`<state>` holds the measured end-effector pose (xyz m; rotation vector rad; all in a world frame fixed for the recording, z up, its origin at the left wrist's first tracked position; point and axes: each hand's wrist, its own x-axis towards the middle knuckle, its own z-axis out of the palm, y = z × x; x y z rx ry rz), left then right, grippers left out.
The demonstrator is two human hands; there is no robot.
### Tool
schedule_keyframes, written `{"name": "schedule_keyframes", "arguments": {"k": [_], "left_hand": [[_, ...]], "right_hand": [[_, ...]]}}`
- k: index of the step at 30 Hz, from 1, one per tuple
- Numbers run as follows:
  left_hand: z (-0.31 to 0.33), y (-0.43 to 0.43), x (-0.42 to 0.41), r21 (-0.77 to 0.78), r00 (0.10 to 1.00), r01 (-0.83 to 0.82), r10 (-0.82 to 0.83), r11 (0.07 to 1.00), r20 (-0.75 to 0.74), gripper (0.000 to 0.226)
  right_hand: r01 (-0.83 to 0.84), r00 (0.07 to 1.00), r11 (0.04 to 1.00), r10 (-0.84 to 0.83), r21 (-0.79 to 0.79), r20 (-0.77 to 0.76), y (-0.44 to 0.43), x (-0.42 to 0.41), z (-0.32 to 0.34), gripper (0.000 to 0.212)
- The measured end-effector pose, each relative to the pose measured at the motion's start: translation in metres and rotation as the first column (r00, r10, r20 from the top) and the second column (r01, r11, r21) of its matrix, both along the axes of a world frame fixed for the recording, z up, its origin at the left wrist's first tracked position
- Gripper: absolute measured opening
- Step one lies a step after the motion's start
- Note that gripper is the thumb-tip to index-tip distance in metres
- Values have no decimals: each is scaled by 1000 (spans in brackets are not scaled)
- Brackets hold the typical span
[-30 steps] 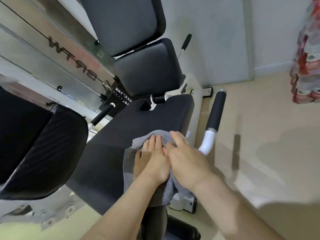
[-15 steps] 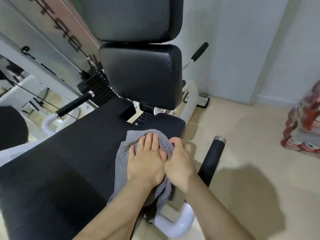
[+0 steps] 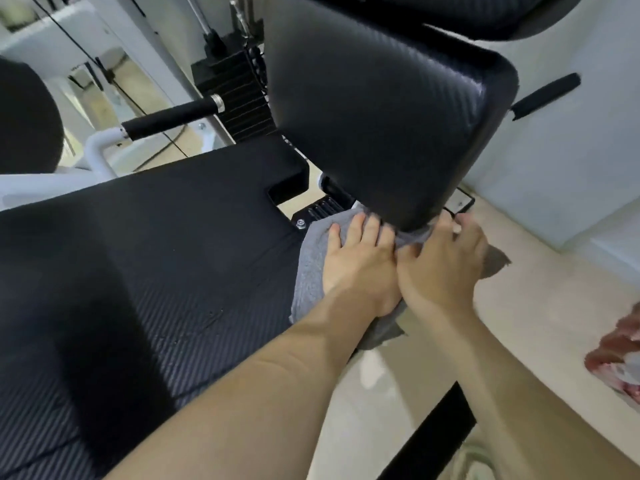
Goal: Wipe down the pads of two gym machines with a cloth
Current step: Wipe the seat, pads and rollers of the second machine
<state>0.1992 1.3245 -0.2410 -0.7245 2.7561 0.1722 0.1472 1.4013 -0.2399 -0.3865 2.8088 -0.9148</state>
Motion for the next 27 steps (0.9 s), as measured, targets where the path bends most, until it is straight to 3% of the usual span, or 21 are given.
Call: {"name": "schedule_keyframes", "arguments": {"k": [2,4,6,8,10,12,15,18,20,27], "left_hand": [[-6,-4,-9,-36,999,36,-34,999,40,61],[-10,-6,-15,-61,996,48,-43,997,75,61],[-11,-4,-14,-87,997,47,-41,995,71,60],[-7,1,-5,-90,999,41,-39,995,21,56],[1,7,16,-98,1000,-21,21,995,-1,63],[12,19,49,-82,992,-124,126,989,24,72],[41,35,107,-100,957,-282,287,954,34,71],[65,38,161,-143,911,-403,412,904,36,66],[73,30,175,-170,895,-432,444,886,41,64],[64,-37,142,-183,852,-515,524,837,2,60]], "right_hand": [[-6,981,996,22,-84,192,-11,-4,-11,54],[14,906,989,49,-147,420,-14,-6,-17,44],[-1,837,965,144,-262,527,-9,-3,-15,42],[-161,859,934,291,-318,421,1,5,-10,46],[-458,837,872,488,-171,246,10,19,-4,60],[-648,748,761,642,-25,166,16,37,3,74],[-811,561,583,798,-51,220,19,70,30,80],[-909,393,410,904,-79,167,16,102,49,70],[-936,340,349,929,-43,145,8,106,50,59],[-931,360,364,929,-38,92,-61,79,39,52]]}}
